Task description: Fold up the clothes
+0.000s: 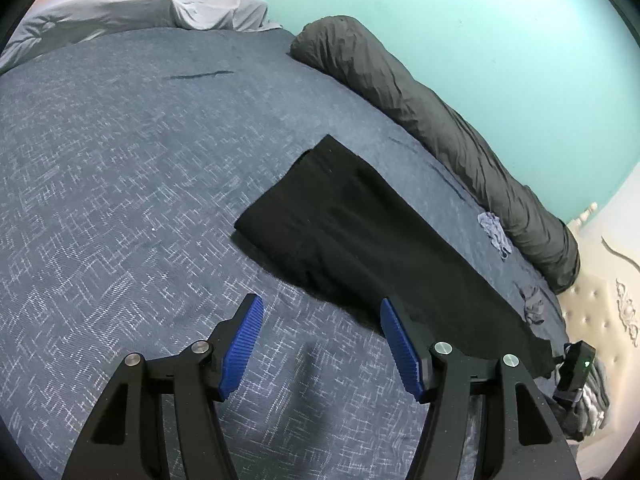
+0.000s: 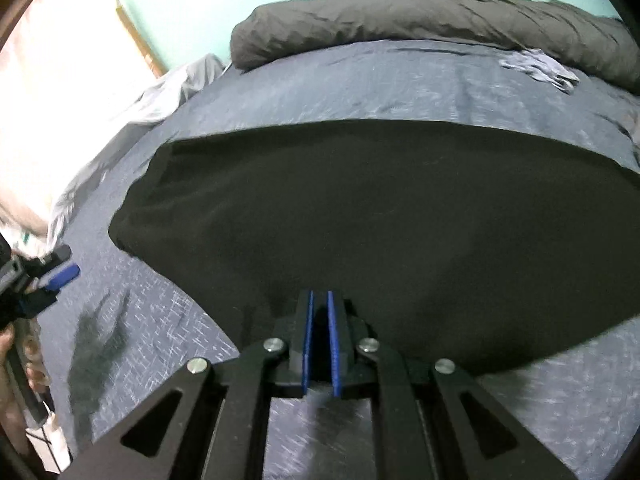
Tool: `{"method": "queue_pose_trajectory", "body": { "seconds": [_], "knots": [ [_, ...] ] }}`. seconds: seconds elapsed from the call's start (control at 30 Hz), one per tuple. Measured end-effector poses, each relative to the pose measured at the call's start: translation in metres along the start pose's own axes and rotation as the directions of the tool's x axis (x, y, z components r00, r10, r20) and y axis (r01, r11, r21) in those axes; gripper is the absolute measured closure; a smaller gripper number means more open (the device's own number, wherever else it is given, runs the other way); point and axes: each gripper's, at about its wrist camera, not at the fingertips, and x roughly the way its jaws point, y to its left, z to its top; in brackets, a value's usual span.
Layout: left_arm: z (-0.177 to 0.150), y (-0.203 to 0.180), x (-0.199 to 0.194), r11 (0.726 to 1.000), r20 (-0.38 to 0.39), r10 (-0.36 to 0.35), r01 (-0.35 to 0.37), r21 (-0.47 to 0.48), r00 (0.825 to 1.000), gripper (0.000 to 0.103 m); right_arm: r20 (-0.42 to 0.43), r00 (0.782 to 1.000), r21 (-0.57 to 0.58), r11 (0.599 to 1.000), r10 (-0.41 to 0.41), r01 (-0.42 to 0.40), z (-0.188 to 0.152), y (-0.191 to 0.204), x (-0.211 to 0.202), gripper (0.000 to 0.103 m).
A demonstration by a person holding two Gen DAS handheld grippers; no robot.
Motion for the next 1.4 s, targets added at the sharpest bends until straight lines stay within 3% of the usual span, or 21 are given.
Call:
{"method": "queue_pose_trajectory", "body": {
  "seconds": [0.1, 0.23, 0.33, 0.53, 0.7, 0.8, 1.0, 1.3, 1.33, 1.37, 1.4],
  "knots": [
    [-0.003, -0.002, 0.001, 1.000, -0.007, -0.002, 0.002, 0.003, 1.000, 0.038, 0.005, 0.999, 0.028, 0.998, -0.047, 0.047, -0.002, -0.024, -0.009, 0.096],
    [-0.003, -0.003, 0.002, 1.000, -0.007, 0.006, -0.005, 0.011, 1.000, 0.038, 0.078, 0.992, 0.079, 0.992, -0.103, 0.097, 0.003, -0.075, -0.042, 0.094],
    [-0.003, -0.006, 0.006, 1.000, -0.011, 0.004, -0.004, 0.008, 1.000, 0.037, 0.122, 0.975, 0.132, 0.977, -0.187, 0.170, 0.017, -0.128, -0.078, 0.075],
    [-0.008, -0.035, 0.022, 0.999, -0.029, -0.002, 0.004, 0.052, 1.000, 0.037, 0.142, 0.907, 0.332, 0.882, -0.397, 0.335, 0.026, -0.257, -0.159, 0.063],
    [-0.014, -0.064, 0.037, 0.996, -0.043, -0.008, 0.012, 0.094, 0.999, 0.037, 0.129, 0.868, 0.525, 0.775, -0.480, 0.351, 0.012, -0.348, -0.207, 0.059],
    [-0.019, -0.088, 0.049, 0.991, -0.045, -0.012, 0.018, 0.131, 0.999, 0.037, 0.097, 0.870, 0.562, 0.748, -0.483, 0.353, 0.010, -0.379, -0.213, 0.056],
    [-0.026, -0.123, 0.069, 0.982, -0.060, -0.015, 0.026, 0.188, 0.998, 0.037, 0.095, 0.892, 0.611, 0.733, -0.443, 0.299, 0.011, -0.419, -0.207, 0.056],
    [-0.032, -0.146, 0.086, 0.975, -0.073, -0.008, 0.025, 0.222, 0.997, 0.037, 0.085, 0.902, 0.644, 0.714, -0.423, 0.274, 0.015, -0.455, -0.192, 0.056],
    [-0.032, -0.147, 0.088, 0.974, -0.073, -0.007, 0.024, 0.224, 0.997, 0.037, 0.086, 0.904, 0.638, 0.720, -0.419, 0.273, 0.016, -0.456, -0.190, 0.063],
    [-0.032, -0.149, 0.089, 0.974, -0.075, -0.007, 0.023, 0.227, 0.997, 0.037, 0.083, 0.904, 0.624, 0.729, -0.419, 0.281, 0.017, -0.456, -0.189, 0.082],
    [-0.033, -0.150, 0.091, 0.973, -0.076, -0.006, 0.023, 0.229, 0.997, 0.037, 0.081, 0.902, 0.611, 0.736, -0.425, 0.292, 0.017, -0.454, -0.188, 0.086]
  ]
}}
